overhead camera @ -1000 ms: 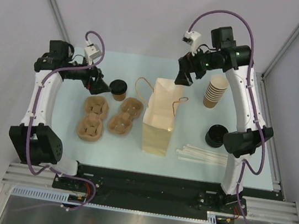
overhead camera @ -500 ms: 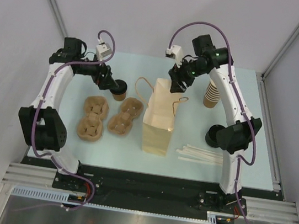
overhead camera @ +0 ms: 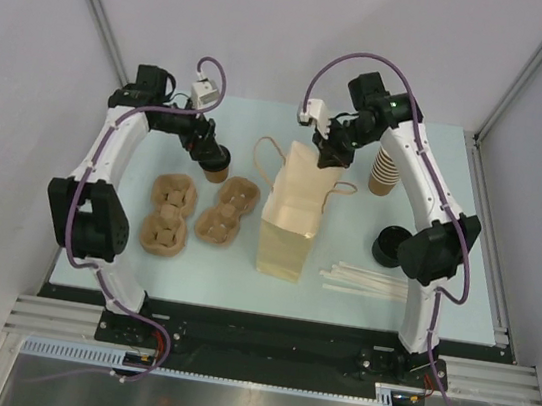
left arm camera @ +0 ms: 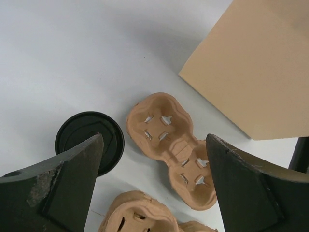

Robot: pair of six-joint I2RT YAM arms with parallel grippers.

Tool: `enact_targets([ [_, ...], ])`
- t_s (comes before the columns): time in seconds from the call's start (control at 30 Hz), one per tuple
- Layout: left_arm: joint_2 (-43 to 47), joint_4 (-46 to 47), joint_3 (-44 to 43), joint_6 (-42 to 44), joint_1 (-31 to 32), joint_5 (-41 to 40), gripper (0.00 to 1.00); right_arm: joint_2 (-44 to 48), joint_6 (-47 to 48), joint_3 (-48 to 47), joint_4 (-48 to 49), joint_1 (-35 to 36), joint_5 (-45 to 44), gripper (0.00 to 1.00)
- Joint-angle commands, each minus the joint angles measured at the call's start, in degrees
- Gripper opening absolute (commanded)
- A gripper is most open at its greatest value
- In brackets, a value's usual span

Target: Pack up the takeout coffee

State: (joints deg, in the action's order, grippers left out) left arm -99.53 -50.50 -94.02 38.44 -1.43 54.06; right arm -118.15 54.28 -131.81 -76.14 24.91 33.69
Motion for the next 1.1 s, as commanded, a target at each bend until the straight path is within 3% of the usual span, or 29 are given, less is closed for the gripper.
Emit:
enact_targets([
  [0.0,-2.60,-2.58,-5.02,5.50,3.97,-2.81,0.92,5.73,6.45,3.04,-10.61,0.14,-2.22,0.00],
  [0.13,-7.24,-5.82,-9.16,10.07,7.05,-7.02,0.89,7.23,6.98,4.98,-10.70,-0.21,-3.63,0.00],
  [0.23,-11.46,-10.91,-13.90,19.71,10.12,-10.89,0.86,6.79,5.40,5.07,-10.70,-0.73,-2.85,0.00],
  [0.4,-18.06,-16.29,-21.02,27.65,11.71,-15.21,0.78,6.35,3.55,3.76,-10.61,-1.88,-1.35,0.00],
  [0.57,-21.14,-14.89,-20.68,32.49,13.65,-22.85,0.72,6.70,3.29,3.31,-10.61,-1.70,-0.73,0.00],
  [1.07,-27.39,-15.42,-20.94,41.81,17.51,-29.19,0.57,6.53,2.85,3.14,-10.52,-1.53,-0.82,0.00],
])
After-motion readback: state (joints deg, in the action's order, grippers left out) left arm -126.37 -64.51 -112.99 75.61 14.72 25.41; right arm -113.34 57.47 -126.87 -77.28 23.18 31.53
